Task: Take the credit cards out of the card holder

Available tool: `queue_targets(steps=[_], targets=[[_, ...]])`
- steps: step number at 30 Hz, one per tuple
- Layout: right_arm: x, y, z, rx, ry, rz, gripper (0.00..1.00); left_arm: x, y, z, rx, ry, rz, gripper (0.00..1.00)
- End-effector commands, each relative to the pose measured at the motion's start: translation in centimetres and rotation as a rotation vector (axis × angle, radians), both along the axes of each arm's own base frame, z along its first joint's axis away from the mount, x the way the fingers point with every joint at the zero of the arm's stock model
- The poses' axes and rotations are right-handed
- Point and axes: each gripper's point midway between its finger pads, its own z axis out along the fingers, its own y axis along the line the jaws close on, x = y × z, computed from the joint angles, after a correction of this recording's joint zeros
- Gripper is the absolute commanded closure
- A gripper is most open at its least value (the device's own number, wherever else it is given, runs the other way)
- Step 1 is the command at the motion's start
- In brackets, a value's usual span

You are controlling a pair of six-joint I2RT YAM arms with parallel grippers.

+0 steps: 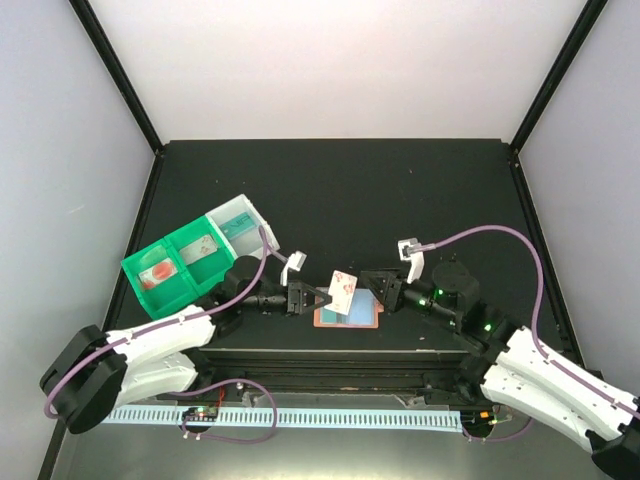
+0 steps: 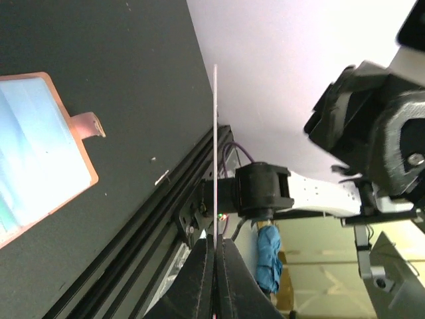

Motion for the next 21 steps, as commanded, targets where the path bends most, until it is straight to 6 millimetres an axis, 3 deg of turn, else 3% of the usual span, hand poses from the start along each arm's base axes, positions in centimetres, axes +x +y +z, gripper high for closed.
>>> queue_targets(steps=[1, 10, 21], targets=[[-1.4, -0.3, -0.4, -0.203, -0.073, 0.117, 0.76, -1.7, -0.3, 1.2, 0.027, -0.094, -0.135, 0.98], [-3.2, 1.5, 0.2, -0.308, -0.095, 0.343, 0.63, -4.3, 0.4, 1.1, 0.082, -0.152, -0.298, 0.98], [-4.0, 3.6, -1.8, -0.311, -0.021, 0.480, 0.56, -6.2, 0.6, 2.0, 0.031, -0.191, -0.399, 0.98]])
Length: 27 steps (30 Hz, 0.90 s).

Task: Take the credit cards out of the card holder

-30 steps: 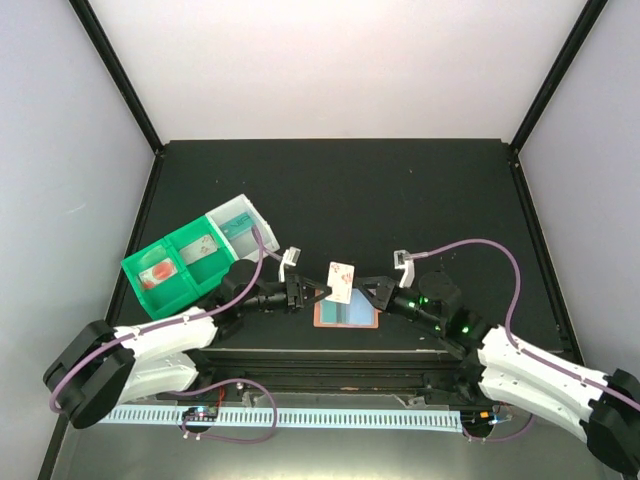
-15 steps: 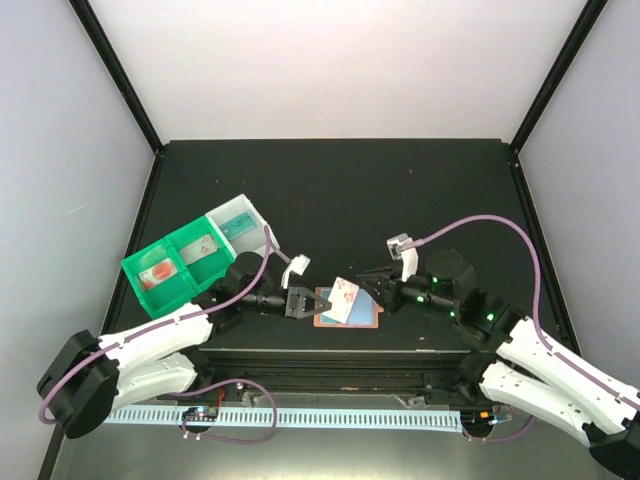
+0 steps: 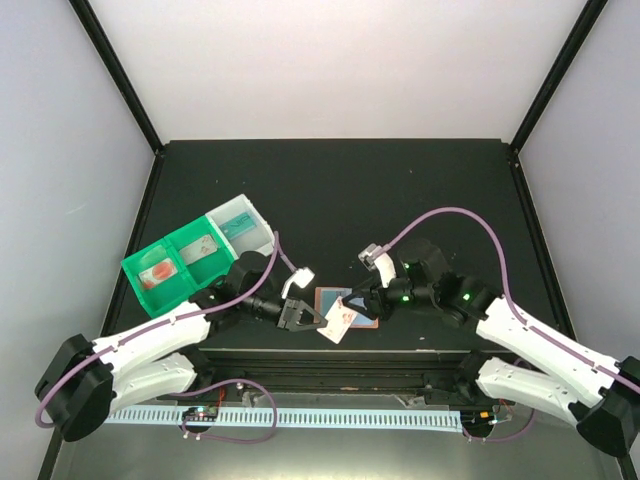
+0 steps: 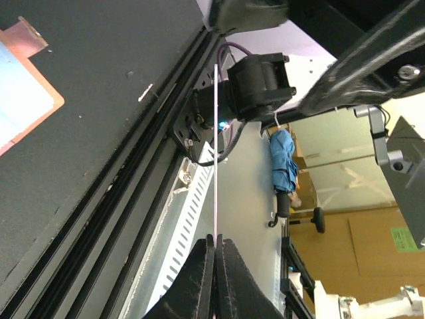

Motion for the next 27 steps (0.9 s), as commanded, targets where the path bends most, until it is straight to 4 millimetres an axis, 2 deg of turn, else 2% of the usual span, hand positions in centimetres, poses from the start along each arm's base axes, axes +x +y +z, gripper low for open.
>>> queue_targets(steps=[1, 4, 7, 11, 15, 20, 25, 27], targets=[[-0.8, 0.8, 0.2, 0.027, 0.017, 0.080, 0.56, -1.2, -0.2, 2.3, -0.067, -0.063, -0.085, 0.99], [-1.8, 1.6, 0.2, 0.068, 0.052, 0.146, 0.57, -1.4, -0.1, 2.4, -0.073, -0.064, -0.098, 0.98], [-2.1, 2.1, -0.3, 0.076, 0.081, 0.179, 0.62, -1.4, -0.2, 2.5, -0.076, -0.064, -0.101, 0.99], [-2.1, 2.3, -0.7, 0.079, 0.095, 0.187, 0.79, -1.4, -0.2, 2.9, -0.083, -0.074, -0.100, 0.99], [-2.1, 2.5, -0.3, 0.105, 0.094, 0.184, 0.98, -1.1, -0.1, 3.3, -0.073, -0.097, -0.080, 0.98], [-1.3, 2.5, 0.5, 0.153, 0.111, 0.123, 0.99, 0.5, 0.1, 4.1, -0.045, -0.151, 0.026, 0.78], [0.1, 3.1, 1.8, 0.251, 0.146, 0.029, 0.99, 2.5, 0.9, 5.2, -0.043, -0.174, 0.176, 0.51], [0.8, 3.2, 2.2, 0.290, 0.157, -0.020, 0.99, 3.2, 1.4, 5.9, -0.058, -0.165, 0.242, 0.47]])
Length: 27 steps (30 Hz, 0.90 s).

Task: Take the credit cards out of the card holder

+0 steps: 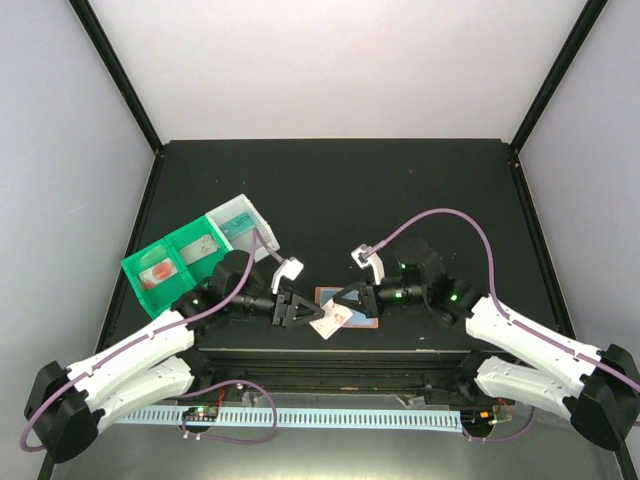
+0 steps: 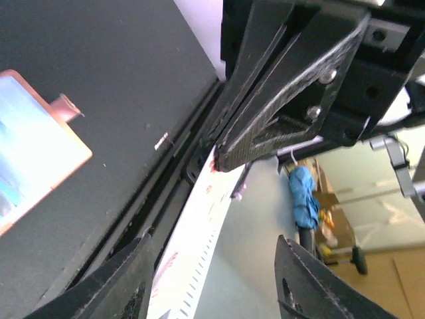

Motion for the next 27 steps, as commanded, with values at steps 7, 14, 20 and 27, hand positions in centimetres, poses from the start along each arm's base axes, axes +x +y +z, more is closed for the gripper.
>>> queue_targets(steps=[7, 14, 20, 27], targets=[[4.0, -0.5, 3.9, 0.216, 0.054, -0.295, 0.99, 4.2, 3.0, 3.8, -0.114, -0.005, 0.391, 0.26], [5.2, -0.9, 6.1, 0.428, 0.157, -0.396, 0.99, 4.4, 4.0, 5.3, -0.233, 0.018, 0.466, 0.26], [6.3, -0.9, 7.4, 0.516, 0.207, -0.447, 0.99, 4.6, 3.5, 5.8, -0.268, 0.065, 0.456, 0.35], [7.0, -1.4, 7.5, 0.547, 0.233, -0.497, 0.99, 4.7, 3.0, 6.3, -0.318, 0.101, 0.439, 0.59]])
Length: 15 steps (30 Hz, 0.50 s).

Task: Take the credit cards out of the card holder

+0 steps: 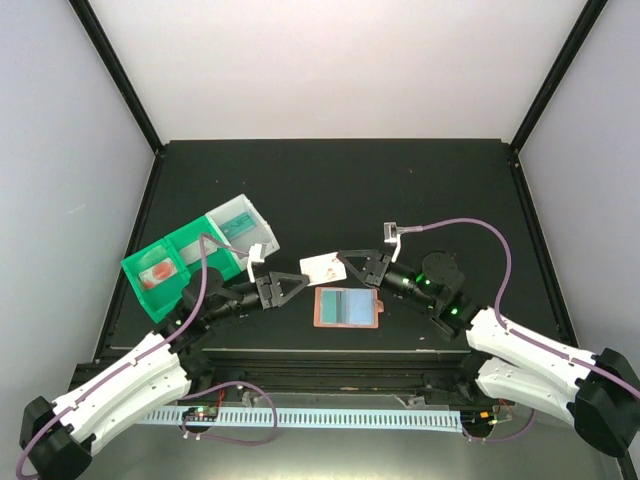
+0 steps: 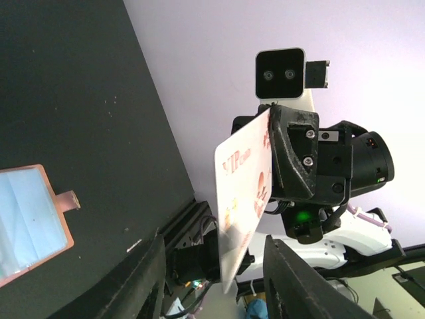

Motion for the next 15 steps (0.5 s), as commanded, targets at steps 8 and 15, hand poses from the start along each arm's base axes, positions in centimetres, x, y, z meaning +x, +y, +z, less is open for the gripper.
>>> queue_targets(steps=[8, 15], targets=[[0.9, -0.8, 0.1, 0.052, 0.020, -0.067, 0.99, 0.2, -0.1, 2.0, -0.089, -0.023, -0.001, 0.90], [0.8, -0.9, -0.4, 0.034, 0.016, -0.069, 0.96, 0.3, -0.1, 1.7, -0.080, -0.022, 0.005, 0.99]])
